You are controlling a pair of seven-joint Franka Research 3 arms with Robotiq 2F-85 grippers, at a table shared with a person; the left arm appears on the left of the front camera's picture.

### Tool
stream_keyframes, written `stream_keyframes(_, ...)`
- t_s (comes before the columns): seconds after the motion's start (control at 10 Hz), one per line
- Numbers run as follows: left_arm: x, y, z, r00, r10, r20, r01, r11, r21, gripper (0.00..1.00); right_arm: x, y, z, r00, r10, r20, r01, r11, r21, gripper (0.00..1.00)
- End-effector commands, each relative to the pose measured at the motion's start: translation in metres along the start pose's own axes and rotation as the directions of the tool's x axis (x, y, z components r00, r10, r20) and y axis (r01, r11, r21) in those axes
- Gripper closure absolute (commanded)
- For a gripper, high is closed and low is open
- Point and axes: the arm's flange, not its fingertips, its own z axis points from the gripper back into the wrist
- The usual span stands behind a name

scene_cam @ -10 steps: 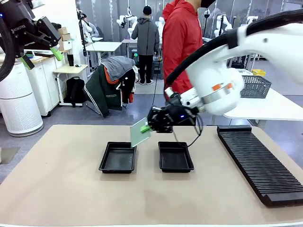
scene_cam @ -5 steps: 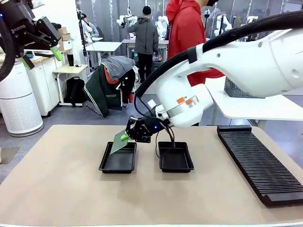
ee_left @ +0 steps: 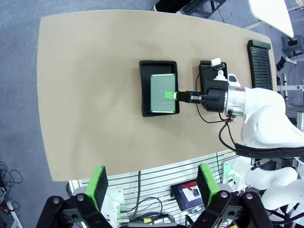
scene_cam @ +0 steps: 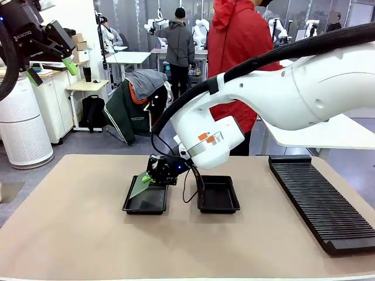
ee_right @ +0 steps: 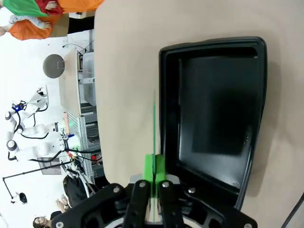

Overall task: Inspect and transfer BCBs to ESD trays.
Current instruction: Pick up the Blank PCB from the PCB Rack and place it in the left ESD tray.

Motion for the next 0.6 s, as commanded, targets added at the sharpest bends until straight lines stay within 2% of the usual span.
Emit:
stream_keyframes(0.0,0.000,0.000,-0.001,1.000,0.002,0.000,-0.002,1.000,-0.004,0.00,0.007,0.013,-0.009,0.999,-0.039,0.019,0.040,0.998,-0.052,0.98)
stream_keyframes(0.5,0.000,0.000,-0.001,1.000,0.002,0.000,-0.002,1.000,-0.004,0.00,0.009,0.015,-0.022,0.998,-0.056,0.036,0.061,0.987,-0.149,0.98)
